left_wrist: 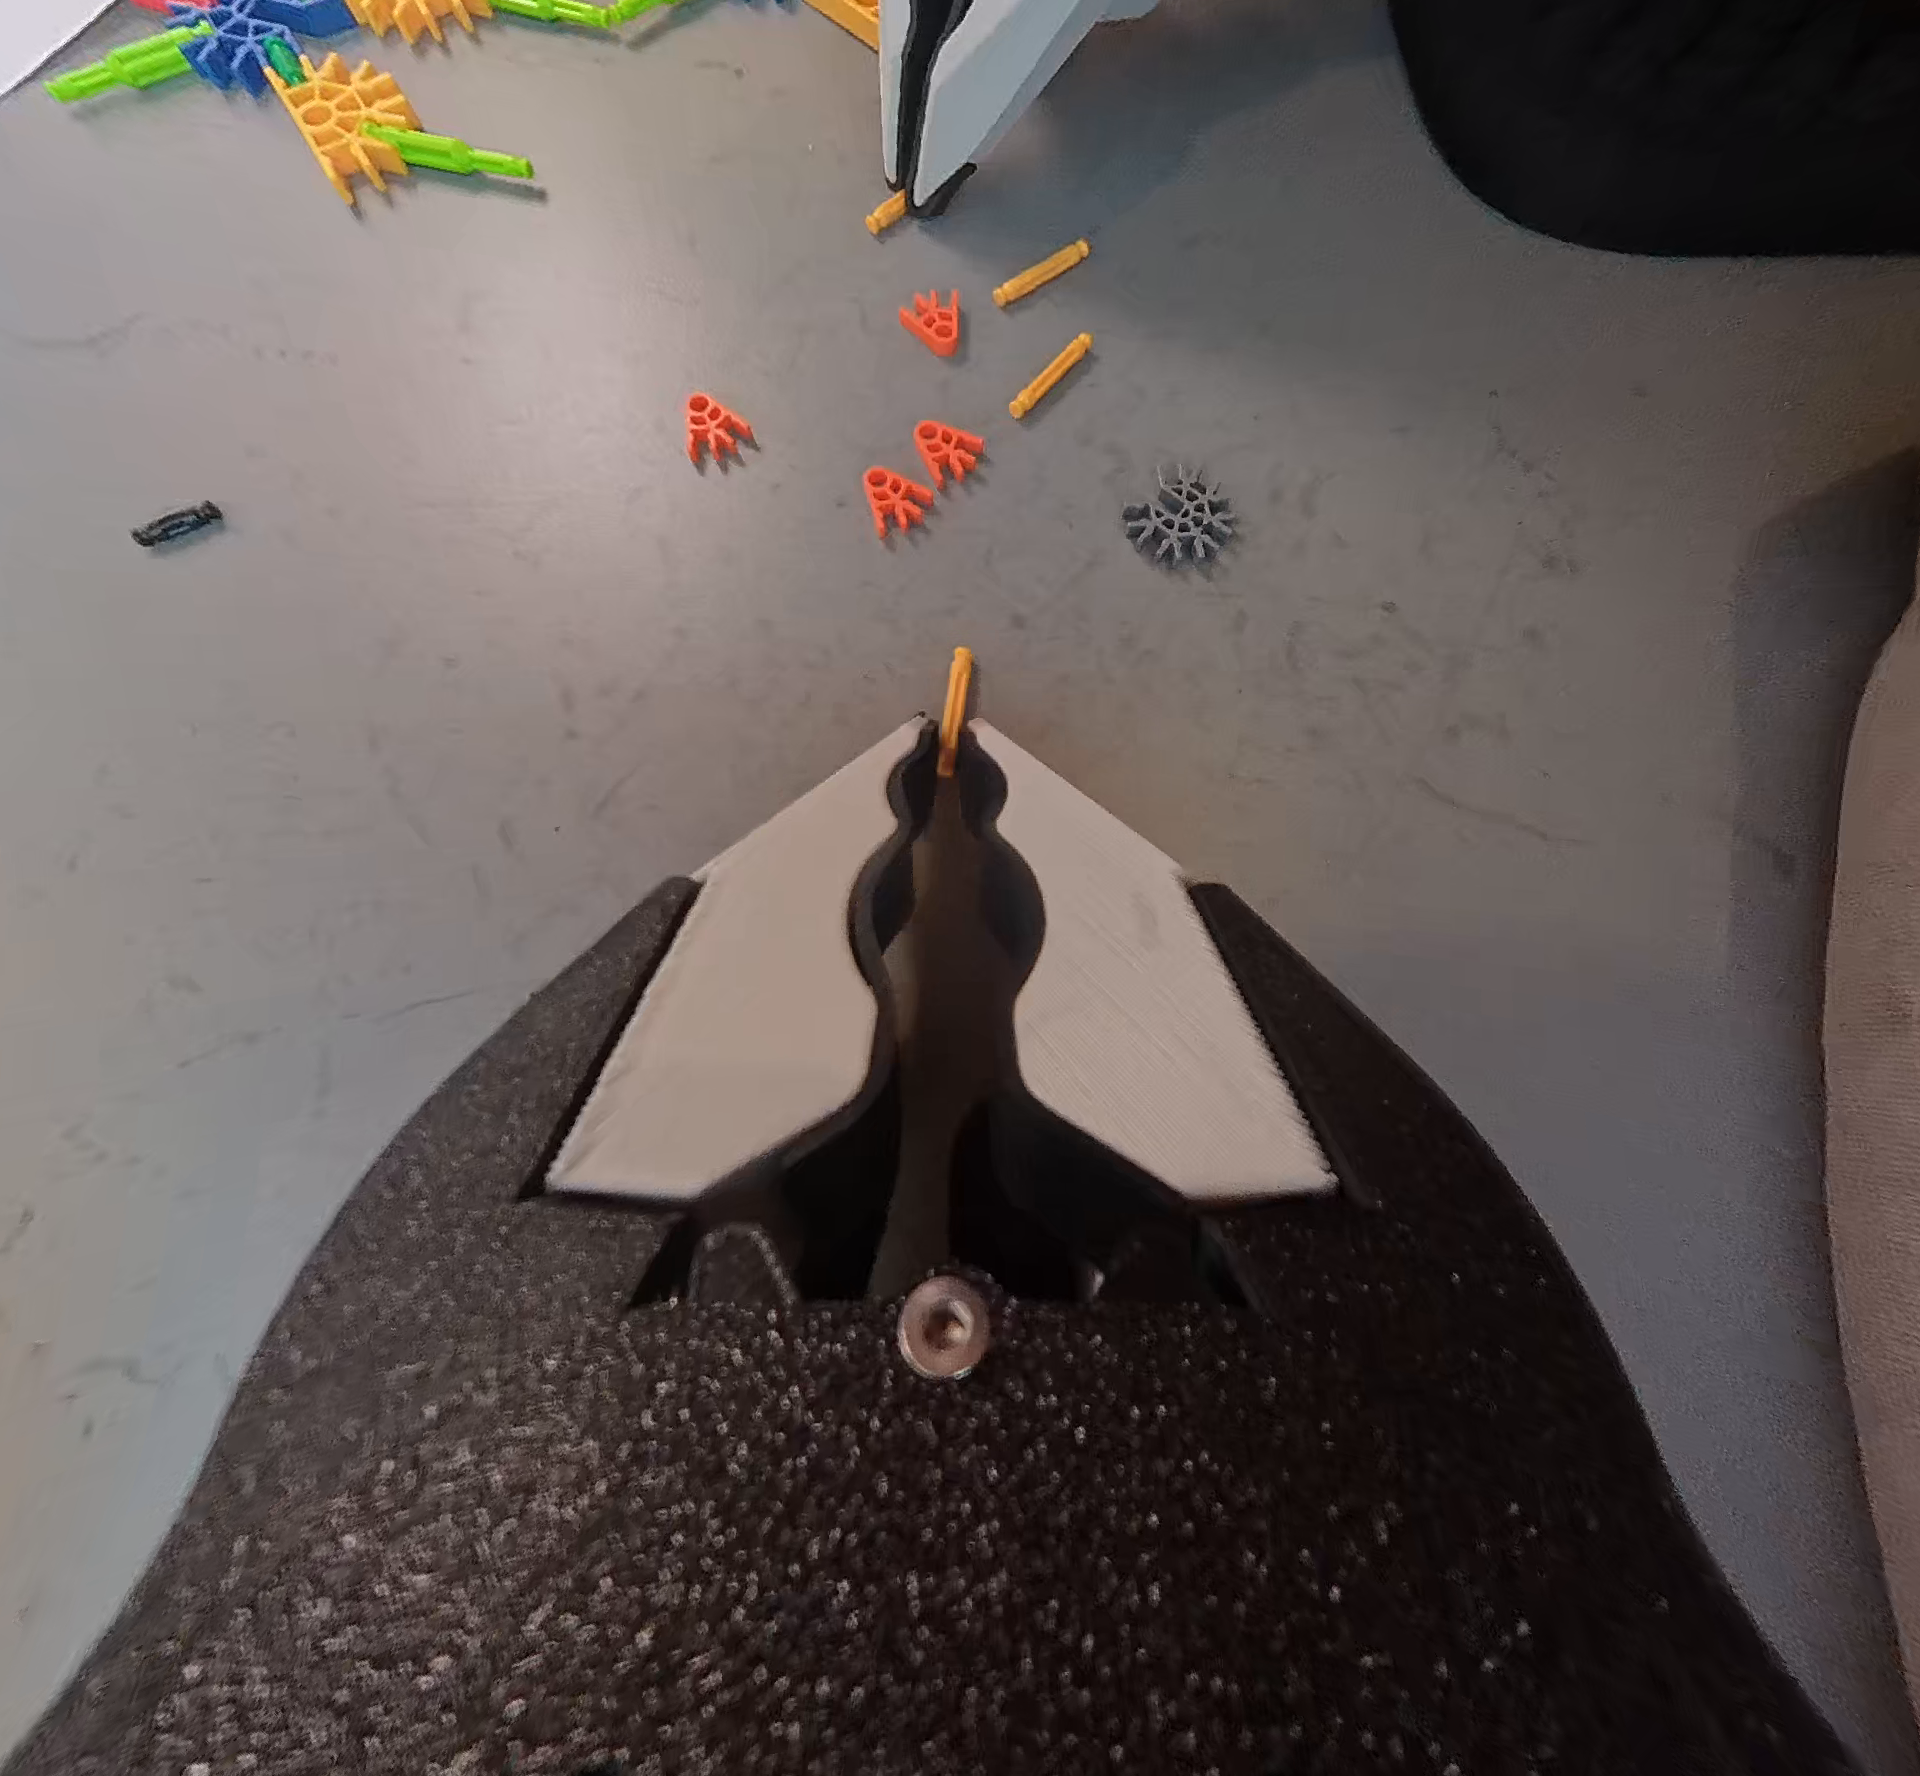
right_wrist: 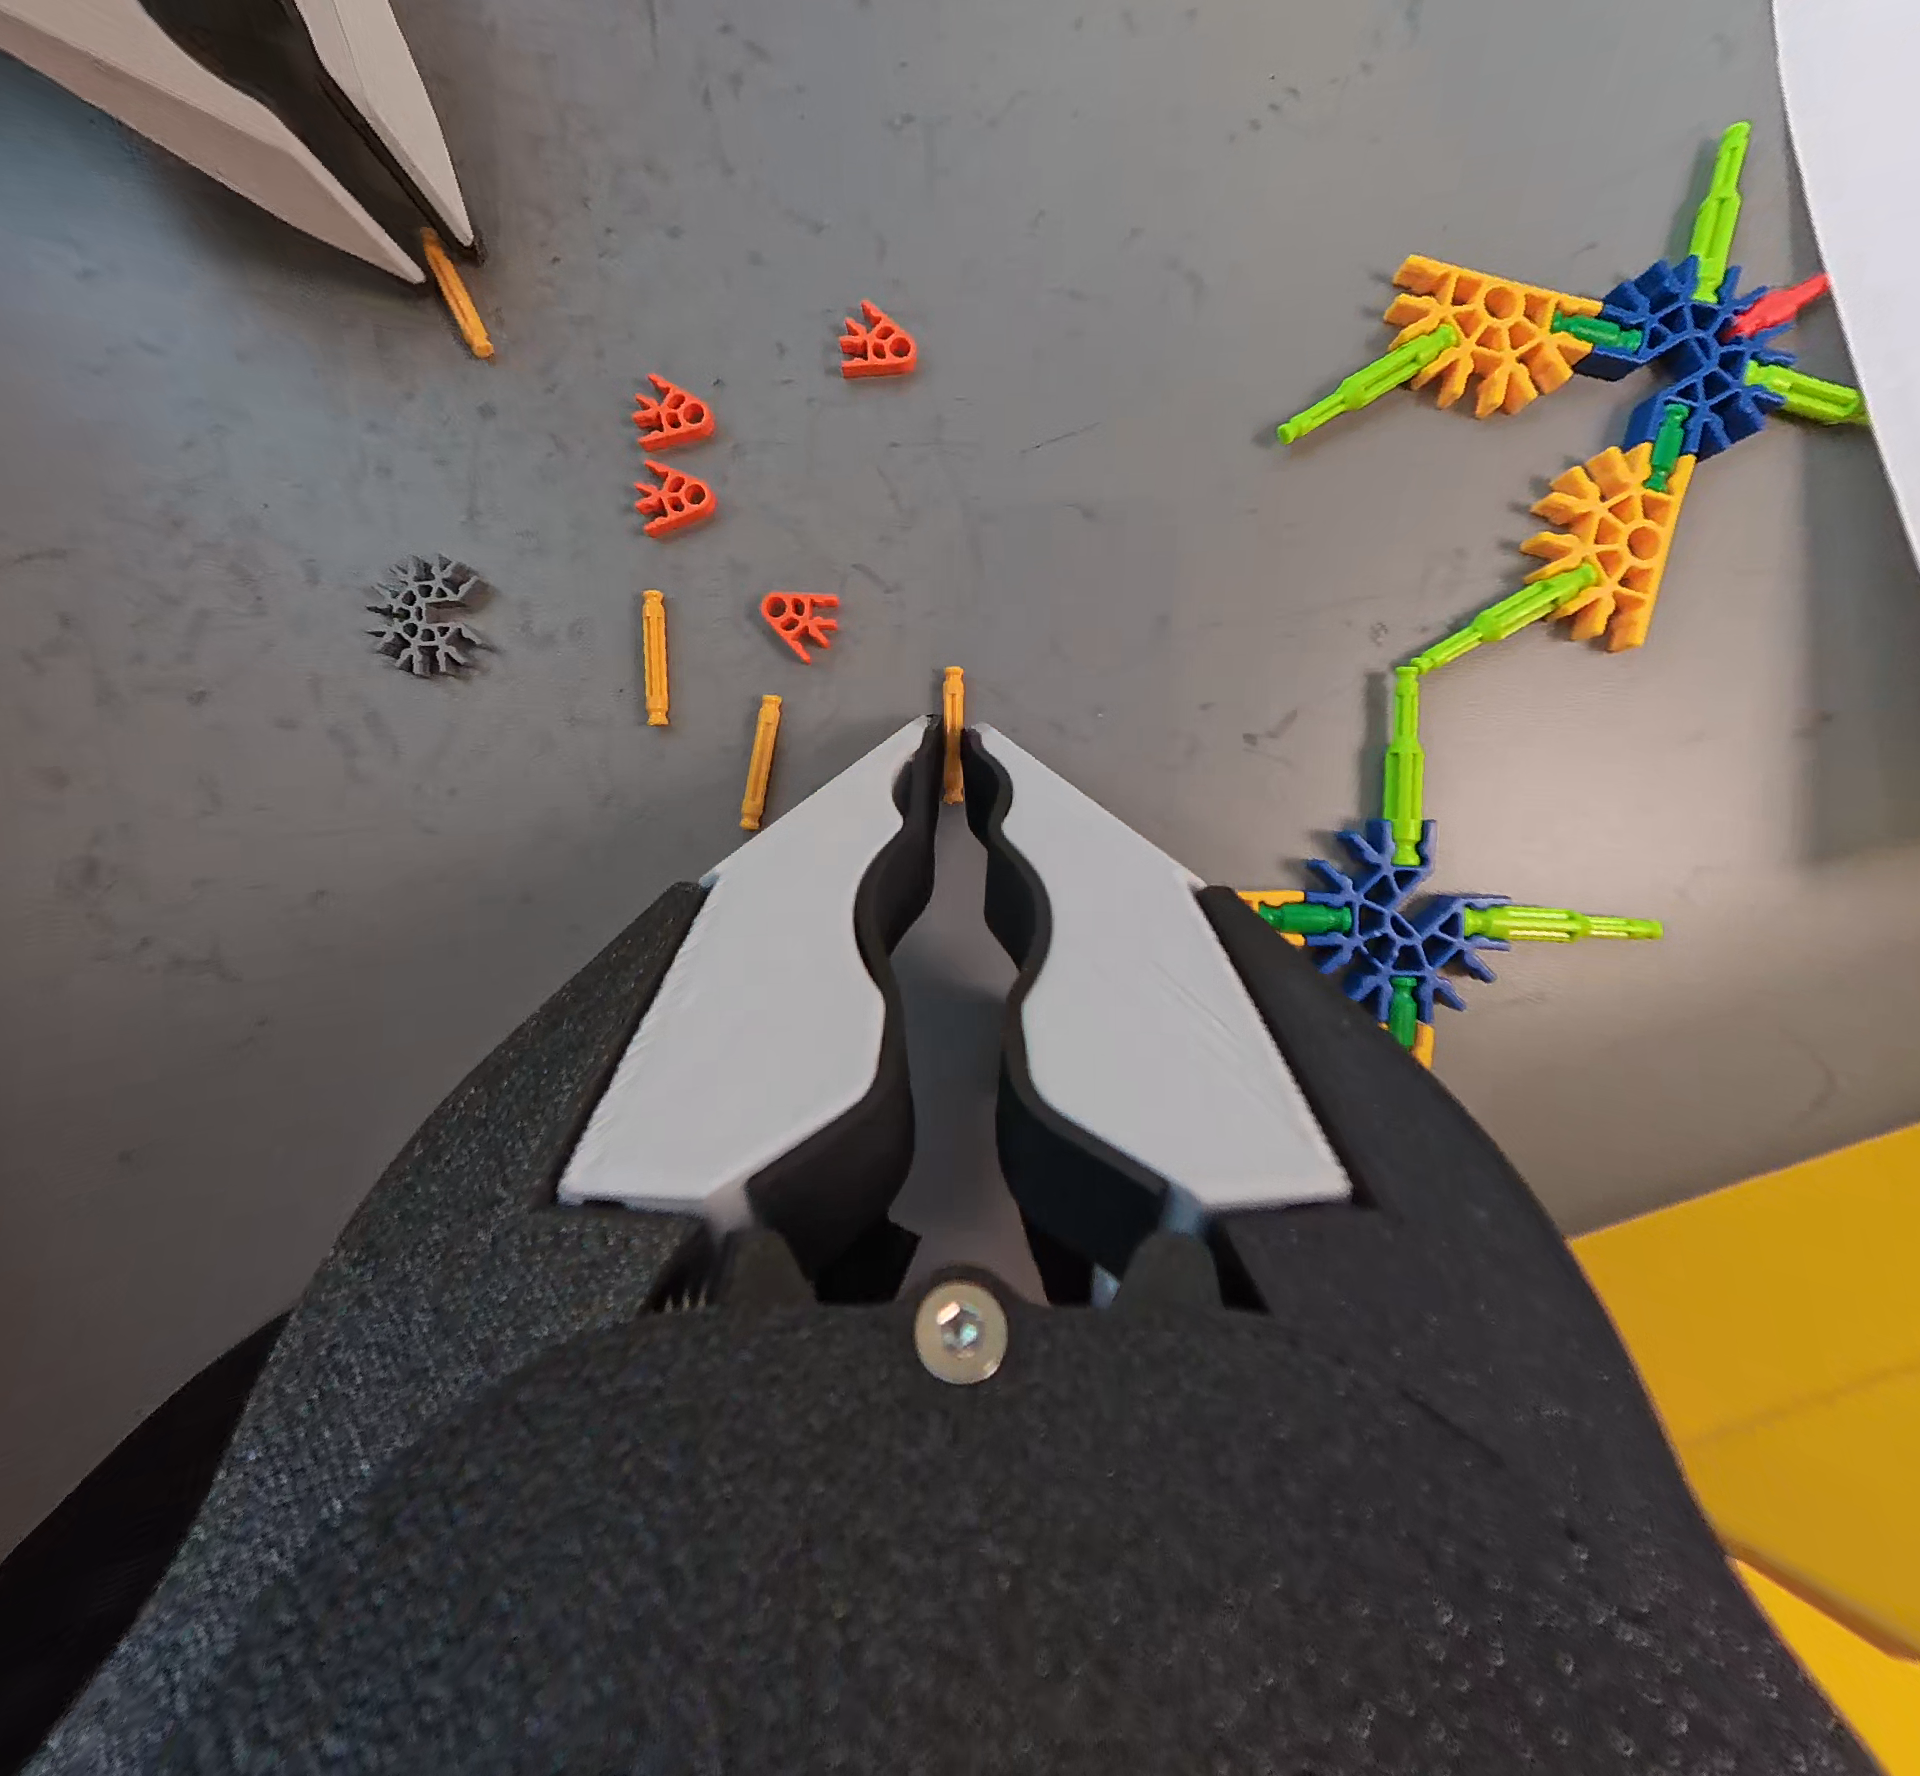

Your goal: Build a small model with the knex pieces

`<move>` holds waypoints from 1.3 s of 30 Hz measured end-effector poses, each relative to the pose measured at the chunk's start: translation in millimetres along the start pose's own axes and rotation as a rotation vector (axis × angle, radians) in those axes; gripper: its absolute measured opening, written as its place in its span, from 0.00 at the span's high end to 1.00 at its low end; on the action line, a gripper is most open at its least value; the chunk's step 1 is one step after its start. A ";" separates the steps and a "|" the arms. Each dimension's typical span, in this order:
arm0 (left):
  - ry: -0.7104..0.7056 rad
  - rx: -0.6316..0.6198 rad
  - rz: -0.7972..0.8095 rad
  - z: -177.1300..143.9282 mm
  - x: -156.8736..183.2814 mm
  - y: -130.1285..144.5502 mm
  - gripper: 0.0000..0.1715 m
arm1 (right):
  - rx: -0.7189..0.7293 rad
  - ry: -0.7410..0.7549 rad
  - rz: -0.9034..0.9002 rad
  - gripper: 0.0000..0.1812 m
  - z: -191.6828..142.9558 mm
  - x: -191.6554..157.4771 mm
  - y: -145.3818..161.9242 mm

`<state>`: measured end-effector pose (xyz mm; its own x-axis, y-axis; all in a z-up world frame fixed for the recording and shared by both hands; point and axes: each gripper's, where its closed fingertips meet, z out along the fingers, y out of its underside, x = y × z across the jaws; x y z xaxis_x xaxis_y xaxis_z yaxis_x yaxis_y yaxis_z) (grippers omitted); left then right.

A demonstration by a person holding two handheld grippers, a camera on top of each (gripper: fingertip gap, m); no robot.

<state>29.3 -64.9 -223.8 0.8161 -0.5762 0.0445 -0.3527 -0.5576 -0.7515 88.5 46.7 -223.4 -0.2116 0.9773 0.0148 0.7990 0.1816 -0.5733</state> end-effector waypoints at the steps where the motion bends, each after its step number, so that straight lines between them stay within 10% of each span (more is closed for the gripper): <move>1: 0.008 -0.001 -0.003 -2.1 -0.9 1.8 0.98 | 0.006 0.001 -0.004 1.00 0.1 0.0 -0.2; 18: 0.034 0.038 -0.064 -24.2 -14.4 10.5 0.87 | 0.067 -0.013 -0.025 0.99 5.2 -4.8 -7.8; 31: -0.293 0.209 -0.214 -63.5 -84.7 4.0 0.86 | 0.303 0.180 0.010 0.86 -17.8 31.4 -43.7; 39: -0.190 0.052 -0.213 -60.6 -75.7 37.7 0.78 | 0.430 0.277 0.018 0.85 -33.0 46.5 -59.9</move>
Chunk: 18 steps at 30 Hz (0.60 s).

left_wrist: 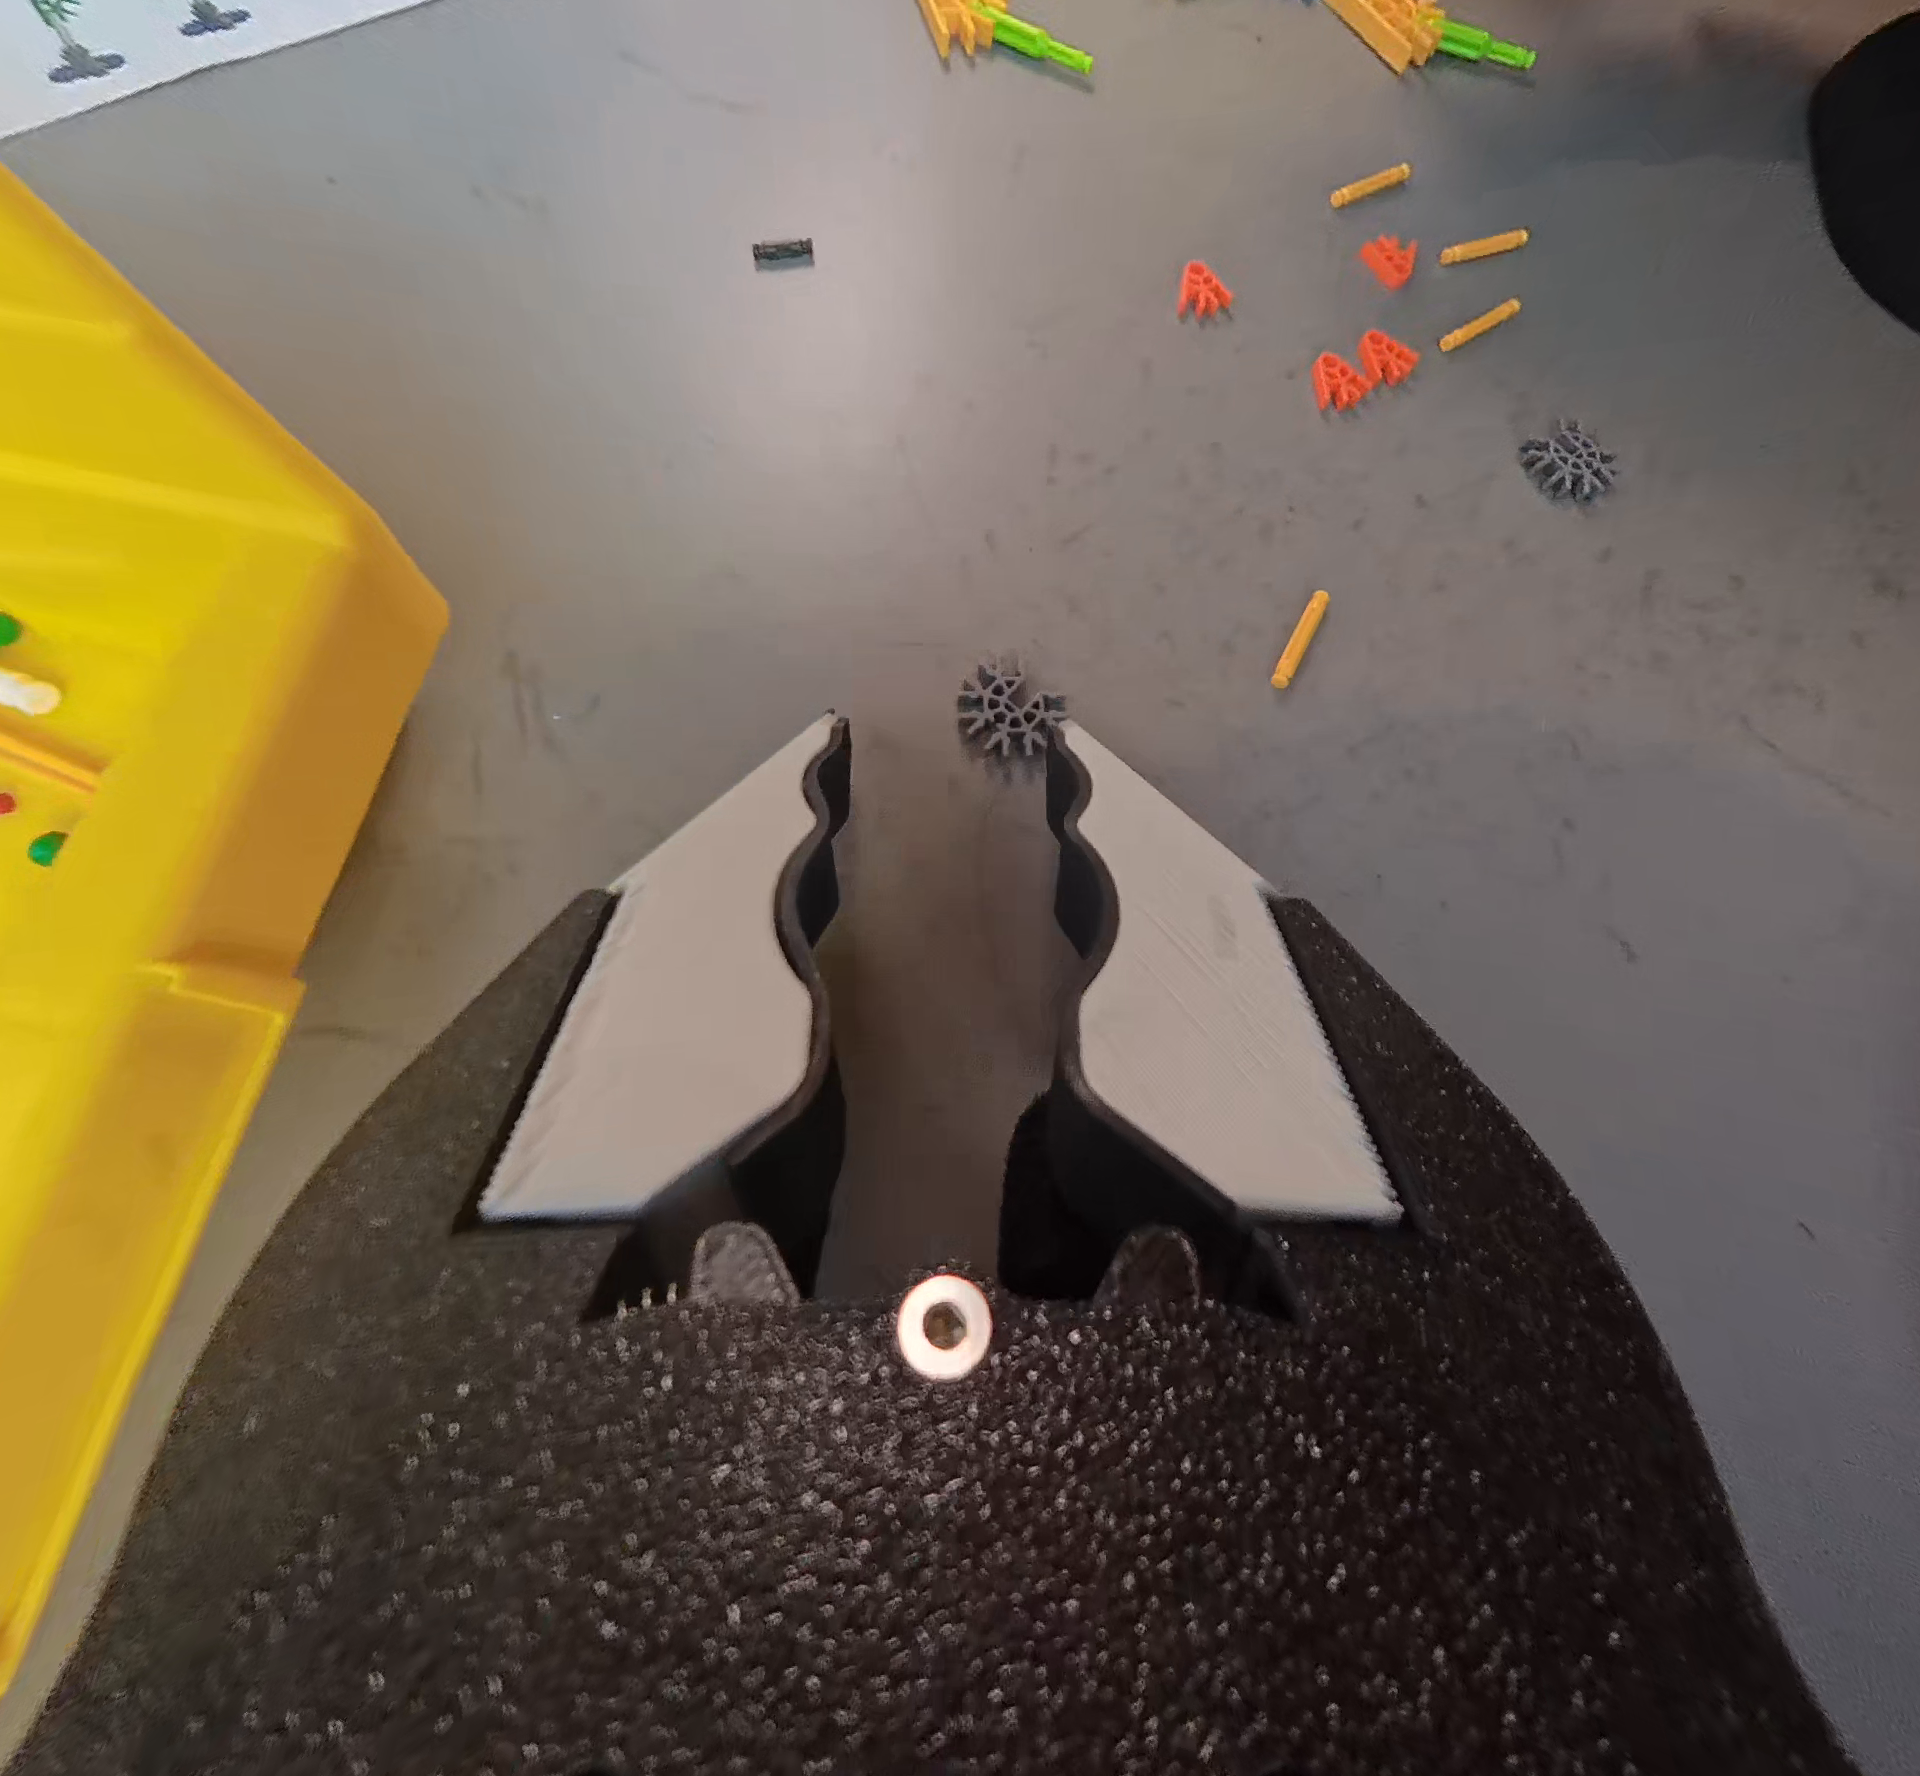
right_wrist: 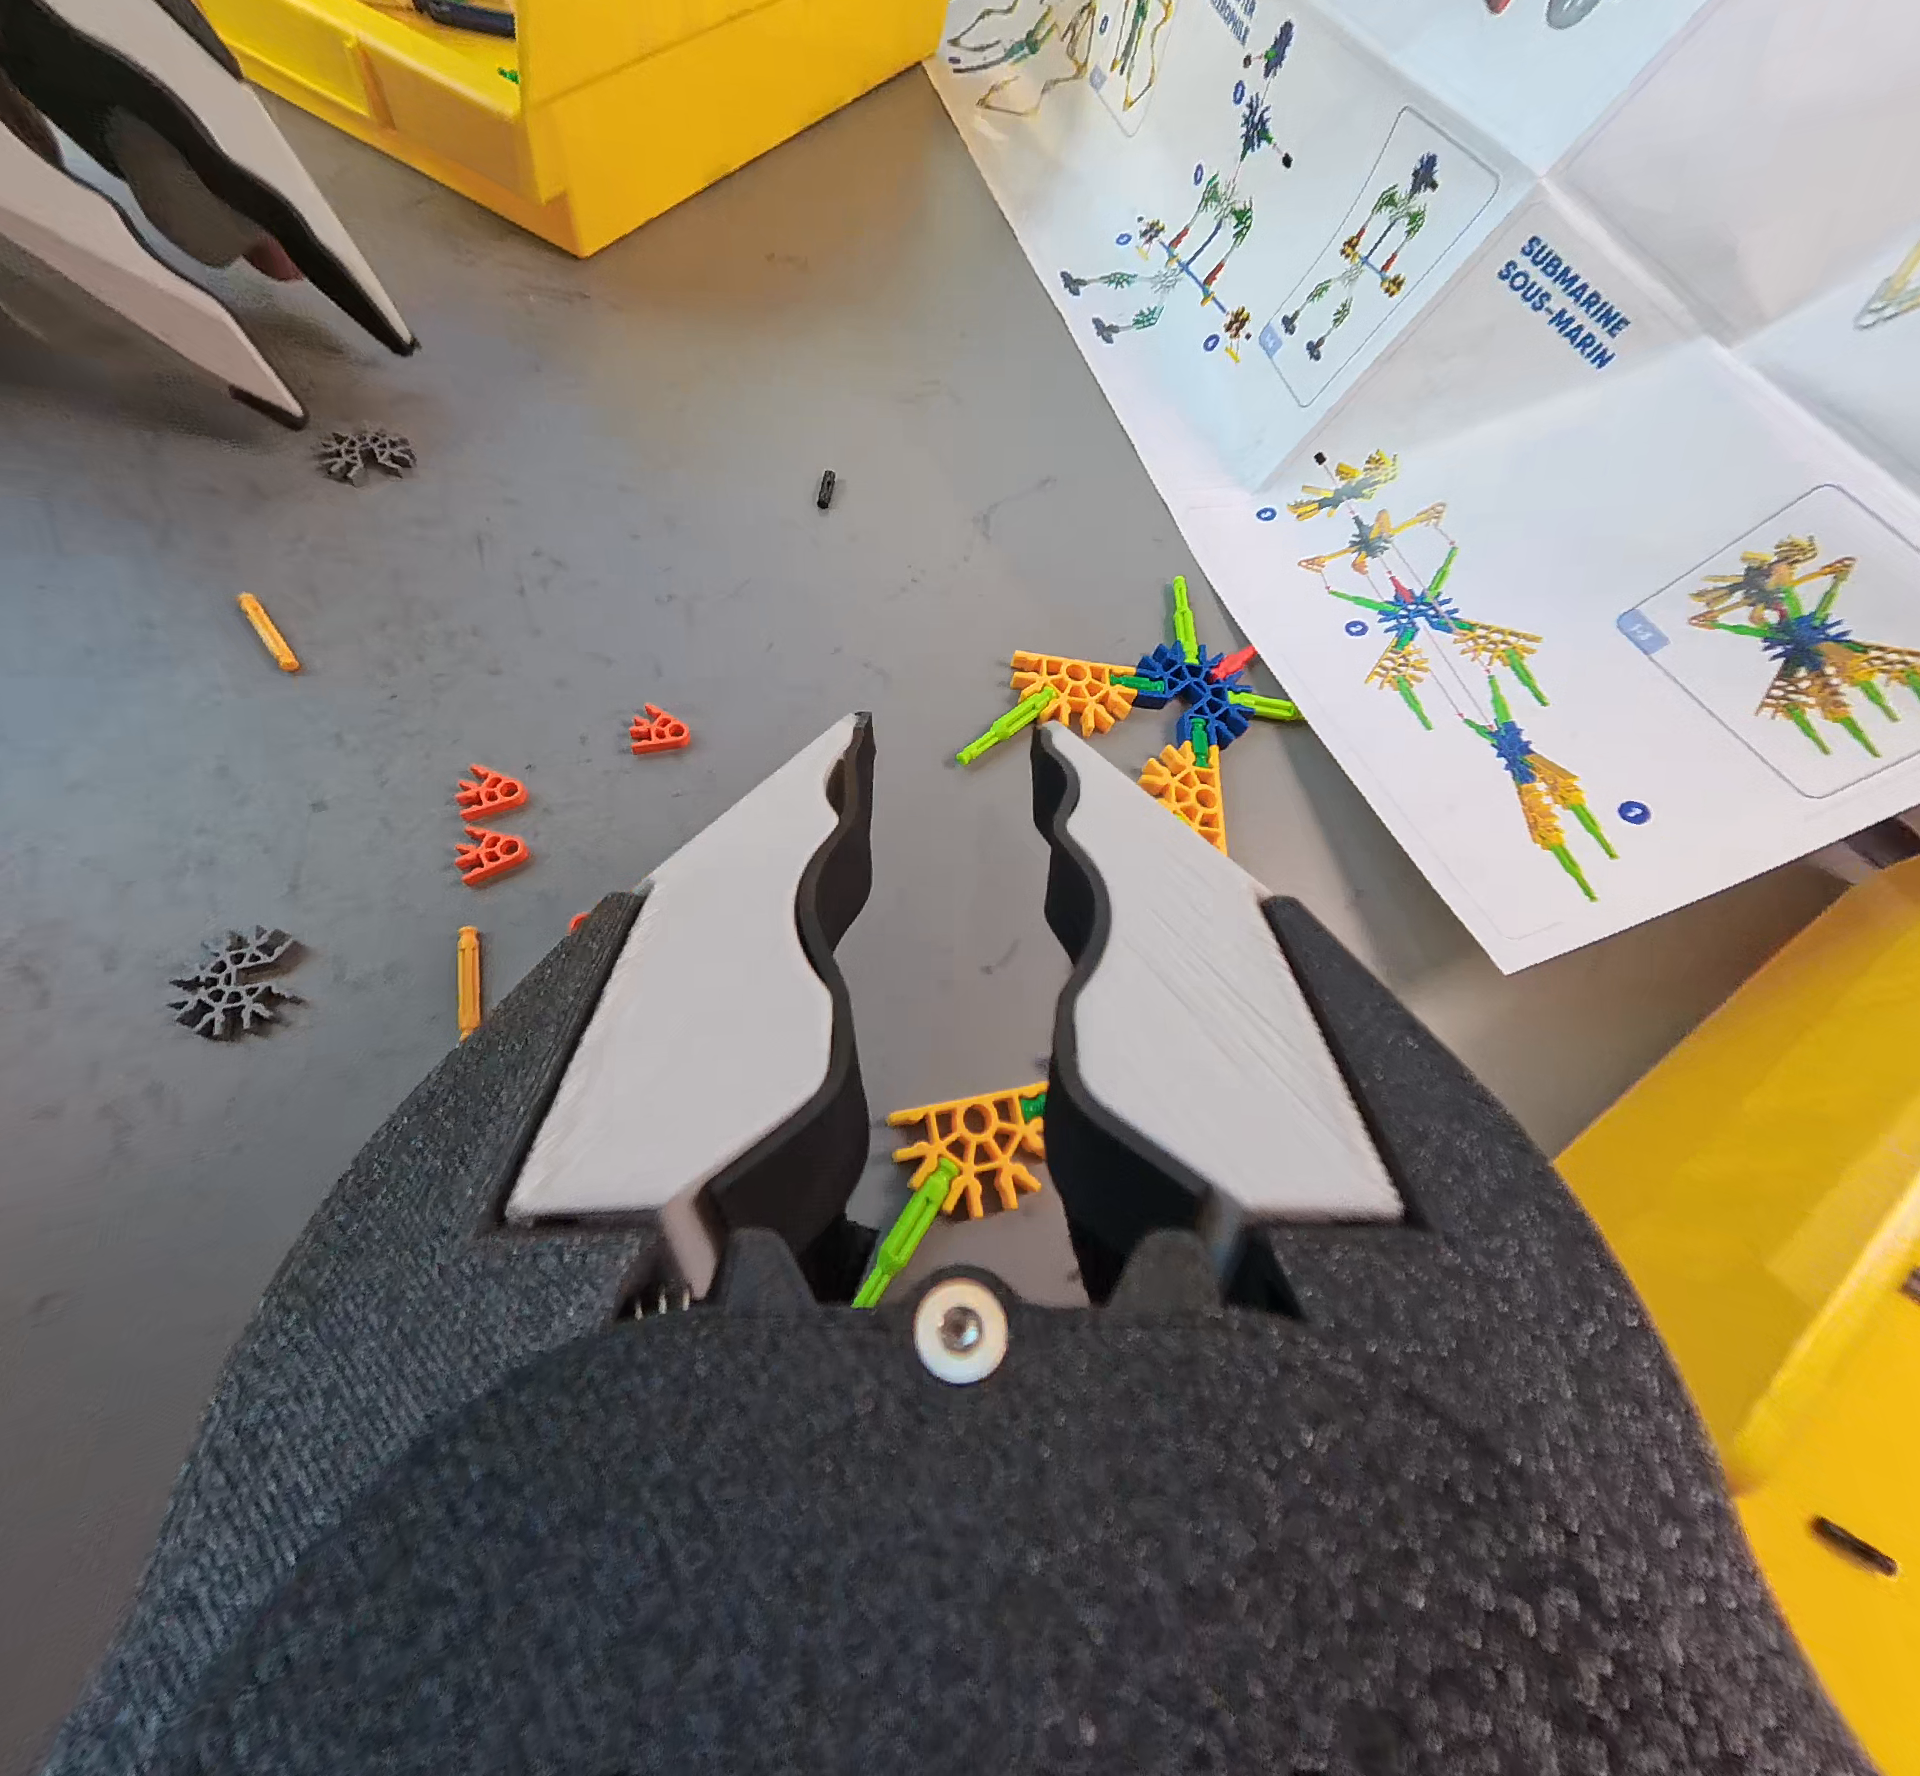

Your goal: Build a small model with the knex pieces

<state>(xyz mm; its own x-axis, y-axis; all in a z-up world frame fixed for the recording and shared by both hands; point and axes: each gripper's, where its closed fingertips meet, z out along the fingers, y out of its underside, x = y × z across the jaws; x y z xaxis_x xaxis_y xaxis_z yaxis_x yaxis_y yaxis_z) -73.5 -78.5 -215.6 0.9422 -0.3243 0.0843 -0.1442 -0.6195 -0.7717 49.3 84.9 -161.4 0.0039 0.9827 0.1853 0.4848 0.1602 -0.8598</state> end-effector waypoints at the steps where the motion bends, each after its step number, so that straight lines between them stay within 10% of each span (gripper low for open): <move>1: 0.013 -0.011 0.012 2.7 3.8 1.6 0.78 | 0.022 0.007 -0.002 0.85 -1.8 1.4 -4.0; 18: -0.017 -0.028 0.068 8.3 8.1 0.4 0.87 | 0.484 0.301 0.105 0.87 -93.9 69.6 -75.4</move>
